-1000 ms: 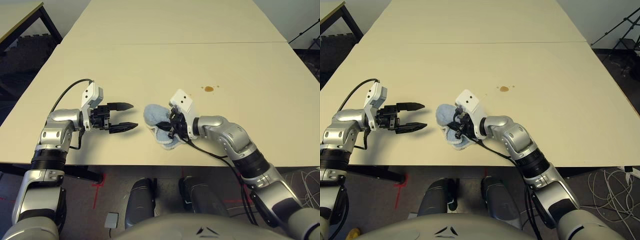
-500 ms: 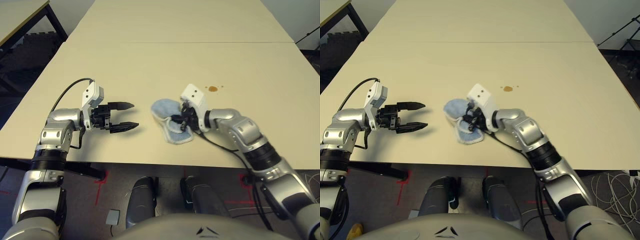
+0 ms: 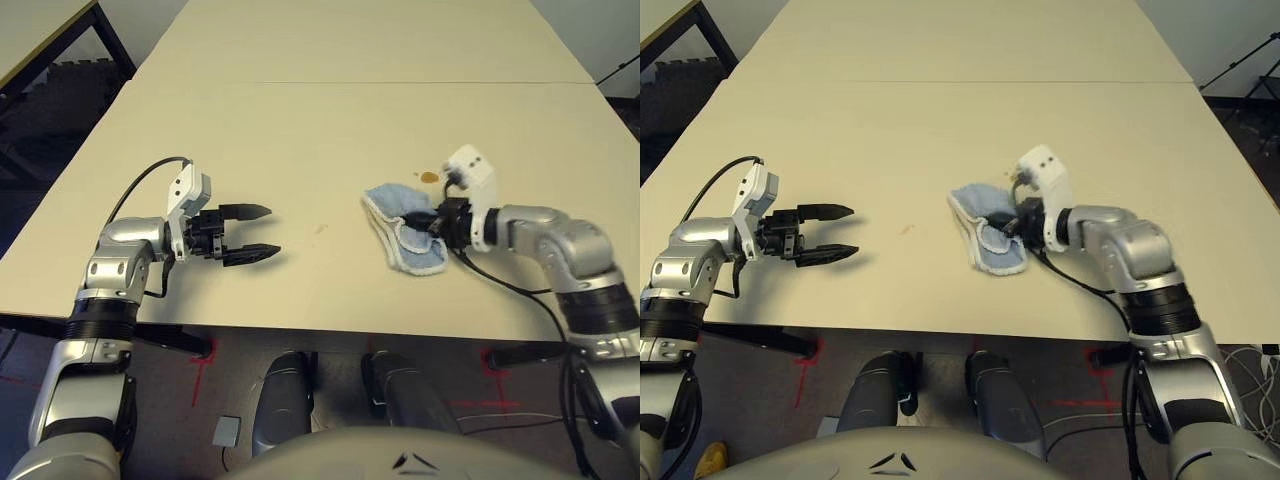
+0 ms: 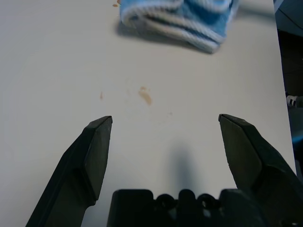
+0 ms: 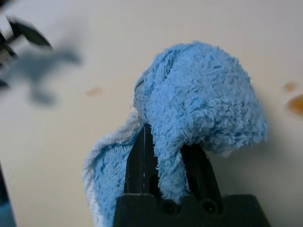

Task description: Wipe the water off the table with a rag.

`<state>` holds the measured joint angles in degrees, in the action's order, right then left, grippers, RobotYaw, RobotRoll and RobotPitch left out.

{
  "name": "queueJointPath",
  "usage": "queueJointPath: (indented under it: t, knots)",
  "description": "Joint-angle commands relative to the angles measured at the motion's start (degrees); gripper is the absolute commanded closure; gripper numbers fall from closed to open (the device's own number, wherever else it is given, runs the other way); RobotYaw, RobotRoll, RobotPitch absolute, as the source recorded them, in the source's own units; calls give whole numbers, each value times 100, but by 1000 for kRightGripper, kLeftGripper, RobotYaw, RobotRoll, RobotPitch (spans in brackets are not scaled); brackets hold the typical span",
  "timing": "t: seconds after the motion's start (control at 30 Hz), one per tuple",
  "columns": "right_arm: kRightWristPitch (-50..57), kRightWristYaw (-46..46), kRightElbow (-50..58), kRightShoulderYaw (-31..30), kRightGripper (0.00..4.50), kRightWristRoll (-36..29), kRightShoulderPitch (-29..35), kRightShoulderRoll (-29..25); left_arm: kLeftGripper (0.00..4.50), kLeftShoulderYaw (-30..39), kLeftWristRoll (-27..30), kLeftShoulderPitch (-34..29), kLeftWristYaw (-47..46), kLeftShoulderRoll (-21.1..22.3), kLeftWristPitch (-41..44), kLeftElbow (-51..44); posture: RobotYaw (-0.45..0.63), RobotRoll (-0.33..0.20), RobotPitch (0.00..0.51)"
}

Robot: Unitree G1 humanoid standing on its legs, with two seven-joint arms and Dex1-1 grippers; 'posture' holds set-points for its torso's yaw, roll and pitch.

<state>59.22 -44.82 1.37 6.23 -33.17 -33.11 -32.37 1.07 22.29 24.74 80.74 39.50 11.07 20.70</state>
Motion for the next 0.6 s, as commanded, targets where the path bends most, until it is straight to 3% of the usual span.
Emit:
queueJointPath:
  t: [0.03,0.2,0.43,0.6]
  knots:
    - [91,-9,-388,665,4434,-332,-383,-220,0,-84,-87,80,78,-1,-61,110,-225,0,137]
    - [-458,153,-1169,836,4434,19,-627,-430,0,-99,-105,127,89,-32,-104,183,-228,0,128]
    - [-1777,418,-2375,384,4434,1077,-732,-581,0,-82,-110,136,88,-34,-121,190,-221,0,127]
    - [-2241,426,-3064,311,4434,1336,-958,-435,0,-74,-114,144,89,-11,-114,172,-219,0,129]
